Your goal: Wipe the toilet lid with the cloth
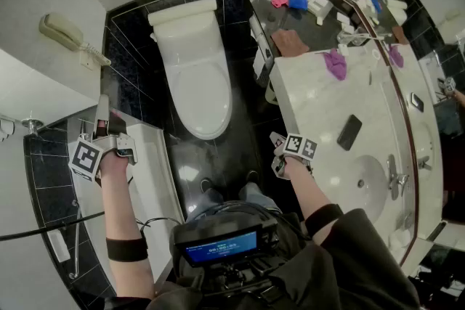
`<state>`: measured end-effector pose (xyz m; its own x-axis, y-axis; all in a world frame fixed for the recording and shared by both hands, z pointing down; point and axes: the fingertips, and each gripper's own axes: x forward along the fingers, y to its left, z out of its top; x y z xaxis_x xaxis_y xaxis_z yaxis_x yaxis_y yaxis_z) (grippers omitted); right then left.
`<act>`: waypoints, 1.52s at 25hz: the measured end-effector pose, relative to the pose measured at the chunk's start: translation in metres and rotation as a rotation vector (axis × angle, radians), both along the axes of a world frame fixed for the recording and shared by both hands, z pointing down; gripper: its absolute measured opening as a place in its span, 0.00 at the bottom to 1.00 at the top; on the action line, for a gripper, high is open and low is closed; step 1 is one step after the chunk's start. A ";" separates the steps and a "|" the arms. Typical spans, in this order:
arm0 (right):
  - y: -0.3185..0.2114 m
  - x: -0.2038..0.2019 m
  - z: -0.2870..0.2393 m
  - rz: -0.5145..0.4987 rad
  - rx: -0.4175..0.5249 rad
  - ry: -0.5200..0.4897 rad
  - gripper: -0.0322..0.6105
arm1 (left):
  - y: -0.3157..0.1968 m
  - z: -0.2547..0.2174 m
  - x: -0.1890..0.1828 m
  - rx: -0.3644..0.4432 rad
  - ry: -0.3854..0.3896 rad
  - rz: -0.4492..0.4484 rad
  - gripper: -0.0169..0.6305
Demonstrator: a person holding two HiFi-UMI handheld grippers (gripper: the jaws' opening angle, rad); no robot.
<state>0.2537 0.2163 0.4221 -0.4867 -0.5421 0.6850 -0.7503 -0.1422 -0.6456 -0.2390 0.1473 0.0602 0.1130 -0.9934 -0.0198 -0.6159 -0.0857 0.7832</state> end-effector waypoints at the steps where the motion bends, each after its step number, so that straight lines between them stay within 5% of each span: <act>1: -0.004 -0.004 -0.006 -0.016 0.017 0.006 0.08 | 0.001 0.002 0.002 -0.012 -0.031 0.004 0.03; 10: -0.045 -0.042 -0.071 -0.135 0.180 0.027 0.08 | 0.004 0.019 0.033 -0.080 -0.225 0.073 0.03; 20: -0.077 -0.072 -0.137 -0.257 0.360 0.114 0.08 | 0.010 0.064 0.061 -0.207 -0.622 0.175 0.03; 28: -0.090 -0.089 -0.190 -0.495 0.606 0.452 0.08 | 0.020 0.099 0.052 -0.299 -0.893 0.164 0.03; 38: -0.086 -0.108 -0.202 -0.562 0.644 0.492 0.08 | 0.027 0.113 0.047 -0.326 -0.879 0.165 0.03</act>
<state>0.1458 0.1304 0.2198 -0.5276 -0.6597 0.5352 -0.8066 0.5868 -0.0718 -0.1924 0.1742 0.1730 0.0946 -0.9054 0.4139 -0.9955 -0.0830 0.0460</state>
